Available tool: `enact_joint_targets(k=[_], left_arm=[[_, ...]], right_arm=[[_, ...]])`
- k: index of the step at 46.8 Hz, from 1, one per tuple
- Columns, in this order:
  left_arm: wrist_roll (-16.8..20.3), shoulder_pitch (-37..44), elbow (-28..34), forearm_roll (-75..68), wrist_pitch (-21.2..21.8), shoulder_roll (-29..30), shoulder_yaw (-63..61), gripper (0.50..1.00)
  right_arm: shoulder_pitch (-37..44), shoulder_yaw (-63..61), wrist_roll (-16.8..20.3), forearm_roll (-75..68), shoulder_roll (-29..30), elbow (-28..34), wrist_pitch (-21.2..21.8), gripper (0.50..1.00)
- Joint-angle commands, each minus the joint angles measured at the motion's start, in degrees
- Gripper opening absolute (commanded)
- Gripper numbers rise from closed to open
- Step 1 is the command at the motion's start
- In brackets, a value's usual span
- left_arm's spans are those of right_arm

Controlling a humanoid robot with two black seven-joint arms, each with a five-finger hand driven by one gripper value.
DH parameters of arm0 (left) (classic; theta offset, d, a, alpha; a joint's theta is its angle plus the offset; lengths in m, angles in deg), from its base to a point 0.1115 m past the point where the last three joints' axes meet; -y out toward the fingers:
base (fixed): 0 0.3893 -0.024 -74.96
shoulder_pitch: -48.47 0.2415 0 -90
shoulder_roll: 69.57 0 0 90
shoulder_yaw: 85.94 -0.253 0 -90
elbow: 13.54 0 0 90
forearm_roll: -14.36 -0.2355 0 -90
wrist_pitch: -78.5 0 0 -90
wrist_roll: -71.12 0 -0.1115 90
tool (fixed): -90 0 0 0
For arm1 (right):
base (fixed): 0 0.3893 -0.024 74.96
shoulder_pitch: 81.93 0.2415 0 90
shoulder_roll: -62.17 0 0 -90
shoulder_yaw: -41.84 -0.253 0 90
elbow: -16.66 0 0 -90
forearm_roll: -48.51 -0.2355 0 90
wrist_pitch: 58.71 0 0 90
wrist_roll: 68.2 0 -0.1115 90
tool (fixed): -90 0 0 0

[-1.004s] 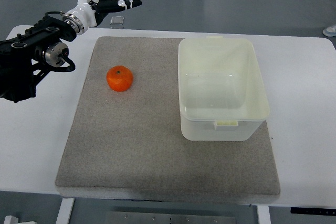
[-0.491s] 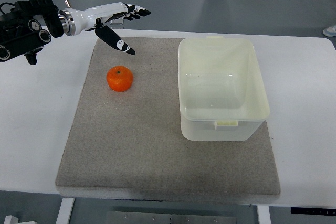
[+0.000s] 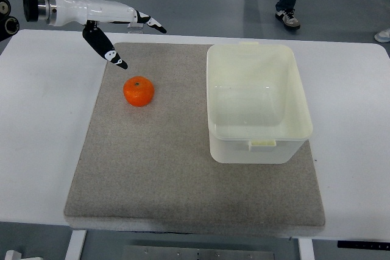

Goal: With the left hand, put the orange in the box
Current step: 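Swing the left hand over the mat above the orange, fingers open, then lower the open left hand around the orange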

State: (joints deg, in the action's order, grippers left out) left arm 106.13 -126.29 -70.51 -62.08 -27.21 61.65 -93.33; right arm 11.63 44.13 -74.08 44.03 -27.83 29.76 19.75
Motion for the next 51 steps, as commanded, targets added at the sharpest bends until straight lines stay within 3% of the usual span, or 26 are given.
enact_joint_targets(k=[1,18,36,51], left_arm=[[0.0,0.6,0.3,-6.4,0.6,0.2,0.0,0.898],[0.0,4.3,0.3,-8.7,2.8,-1.0,0.1,0.902],[0.0,10.5,5.9,-9.3,11.6,-7.1,0.1,0.913],[0.0,11.9,8.3,-9.4,11.8,-9.0,0.0,0.913]], right_arm=[[0.0,0.0,0.0,0.0,0.0,0.0,0.0,0.944],[0.0,0.0,0.0,0.0,0.0,0.0,0.0,0.944],[0.0,0.0,0.0,0.0,0.0,0.0,-0.1,0.944],[0.0,0.0,0.0,0.0,0.0,0.0,0.0,0.944]])
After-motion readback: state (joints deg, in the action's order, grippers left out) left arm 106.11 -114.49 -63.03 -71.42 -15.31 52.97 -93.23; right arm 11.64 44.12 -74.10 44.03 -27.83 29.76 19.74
